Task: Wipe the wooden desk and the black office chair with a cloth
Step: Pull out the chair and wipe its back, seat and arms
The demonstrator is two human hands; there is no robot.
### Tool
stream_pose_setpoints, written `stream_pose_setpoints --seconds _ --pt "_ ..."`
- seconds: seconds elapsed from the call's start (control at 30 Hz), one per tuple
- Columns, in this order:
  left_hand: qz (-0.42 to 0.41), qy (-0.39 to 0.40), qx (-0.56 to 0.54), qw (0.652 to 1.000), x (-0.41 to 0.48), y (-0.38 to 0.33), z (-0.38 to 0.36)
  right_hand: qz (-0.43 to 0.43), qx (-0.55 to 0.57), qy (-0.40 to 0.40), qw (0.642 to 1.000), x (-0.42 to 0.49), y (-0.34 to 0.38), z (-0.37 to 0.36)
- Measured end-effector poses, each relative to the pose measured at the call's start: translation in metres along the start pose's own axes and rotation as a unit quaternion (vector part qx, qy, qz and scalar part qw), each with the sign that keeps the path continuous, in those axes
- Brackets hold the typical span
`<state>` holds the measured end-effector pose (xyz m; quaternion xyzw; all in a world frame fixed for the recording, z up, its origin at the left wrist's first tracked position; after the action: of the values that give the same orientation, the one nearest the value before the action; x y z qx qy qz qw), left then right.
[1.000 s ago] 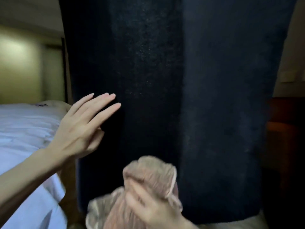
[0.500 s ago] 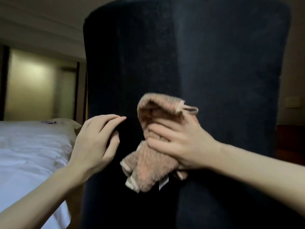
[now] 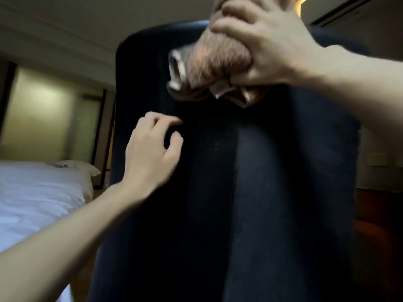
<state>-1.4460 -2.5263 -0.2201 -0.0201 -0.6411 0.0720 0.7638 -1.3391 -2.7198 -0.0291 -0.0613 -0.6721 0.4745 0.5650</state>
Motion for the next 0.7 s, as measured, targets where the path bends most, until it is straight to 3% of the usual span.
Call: stream_pose_setpoints --seconds 0.17,0.33,0.4,0.53,0.7 --pt "0.032 0.006 -0.008 0.999 -0.009 -0.003 -0.009 -0.114 0.099 -0.004 0.989 -0.063 0.065 -0.036" --pt "-0.043 0.055 0.042 0.997 -0.049 0.001 -0.014 -0.077 0.207 0.016 0.975 -0.193 0.195 -0.078" --pt "-0.061 0.058 0.065 0.994 -0.066 0.005 -0.018 -0.028 0.218 0.049 0.974 -0.233 0.240 -0.091" --pt "-0.056 0.051 0.103 0.992 -0.082 0.006 -0.022 0.159 0.240 0.100 0.952 -0.300 0.314 -0.104" --pt "-0.070 0.053 0.102 0.991 -0.081 0.007 -0.020 0.320 0.170 0.152 0.920 -0.331 0.338 -0.107"
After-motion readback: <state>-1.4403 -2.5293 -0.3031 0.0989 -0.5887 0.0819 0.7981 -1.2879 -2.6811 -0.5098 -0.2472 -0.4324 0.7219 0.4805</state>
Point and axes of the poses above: each hand's wrist, its own x-axis towards the middle knuckle, its own z-axis out of the back of the hand, y = z × x, the point moved 2 cm from there along x, towards the middle knuckle, and after that the axes turned 11 degrees about y, right-handed, at the moved point
